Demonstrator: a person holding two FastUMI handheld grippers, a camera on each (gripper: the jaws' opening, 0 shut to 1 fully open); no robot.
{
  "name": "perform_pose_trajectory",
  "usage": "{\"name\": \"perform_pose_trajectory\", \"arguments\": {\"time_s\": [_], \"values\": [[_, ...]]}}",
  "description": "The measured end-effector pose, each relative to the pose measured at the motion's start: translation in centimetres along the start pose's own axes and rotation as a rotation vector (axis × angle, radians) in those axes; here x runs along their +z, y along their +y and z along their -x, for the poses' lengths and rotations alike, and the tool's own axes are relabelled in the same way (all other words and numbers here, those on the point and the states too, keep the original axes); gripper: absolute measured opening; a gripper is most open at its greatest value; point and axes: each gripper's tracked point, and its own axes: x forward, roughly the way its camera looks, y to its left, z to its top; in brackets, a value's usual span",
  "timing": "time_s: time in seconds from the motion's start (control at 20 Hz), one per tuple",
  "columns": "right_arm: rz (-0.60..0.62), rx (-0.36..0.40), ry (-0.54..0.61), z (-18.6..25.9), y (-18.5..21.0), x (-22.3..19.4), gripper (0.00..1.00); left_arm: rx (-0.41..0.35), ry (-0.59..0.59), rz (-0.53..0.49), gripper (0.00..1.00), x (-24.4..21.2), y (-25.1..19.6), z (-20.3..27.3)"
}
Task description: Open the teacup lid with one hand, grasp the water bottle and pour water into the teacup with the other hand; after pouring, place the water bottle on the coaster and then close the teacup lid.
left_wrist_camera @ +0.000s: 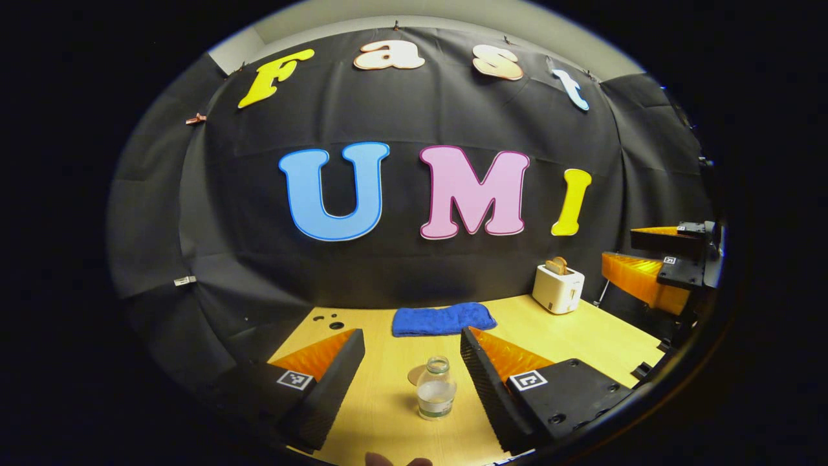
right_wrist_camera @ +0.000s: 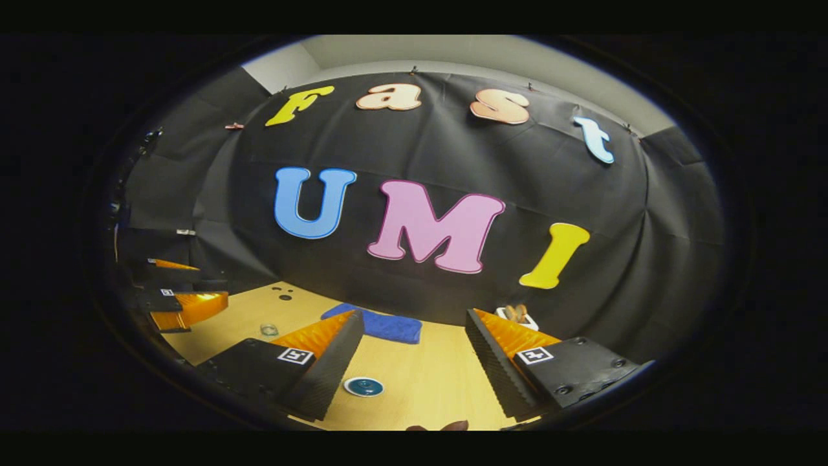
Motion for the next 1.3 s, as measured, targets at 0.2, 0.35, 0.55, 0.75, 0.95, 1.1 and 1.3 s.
{"name": "perform_pose_trajectory", "arguments": {"time_s": [0.2,0.35,0.55,0.75,0.95,1.1,1.3], "values": [[-0.026,0.040,0.041,-1.5,1.6,-5.0,0.98,-0.023,0.048,-0.051,0.95,-4.8,-1.4,-0.5],[-0.038,0.052,0.057,-3.2,2.2,-9.3,0.96,-0.048,0.063,-0.056,0.95,-8.5,-2.6,-1.5],[-0.083,0.063,0.099,-5.4,3.2,-15.7,0.96,-0.039,0.084,-0.068,0.96,-13.4,-3.4,-3.5],[-0.088,0.090,0.164,-6.6,4.4,-21.3,0.96,-0.025,0.108,-0.073,0.96,-17.5,-4.3,-5.7],[-0.058,0.145,0.196,-7.5,6.1,-24.4,0.95,-0.001,0.127,-0.035,0.96,-19.9,-4.5,-7.7],[-0.047,0.170,0.202,-8.2,6.7,-25.4,0.88,0.014,0.140,-0.010,0.96,-20.8,-4.6,-8.7],[-0.051,0.192,0.215,-8.7,7.5,-26.5,0.78,0.028,0.137,-0.005,0.96,-21.2,-4.7,-9.1]]}}
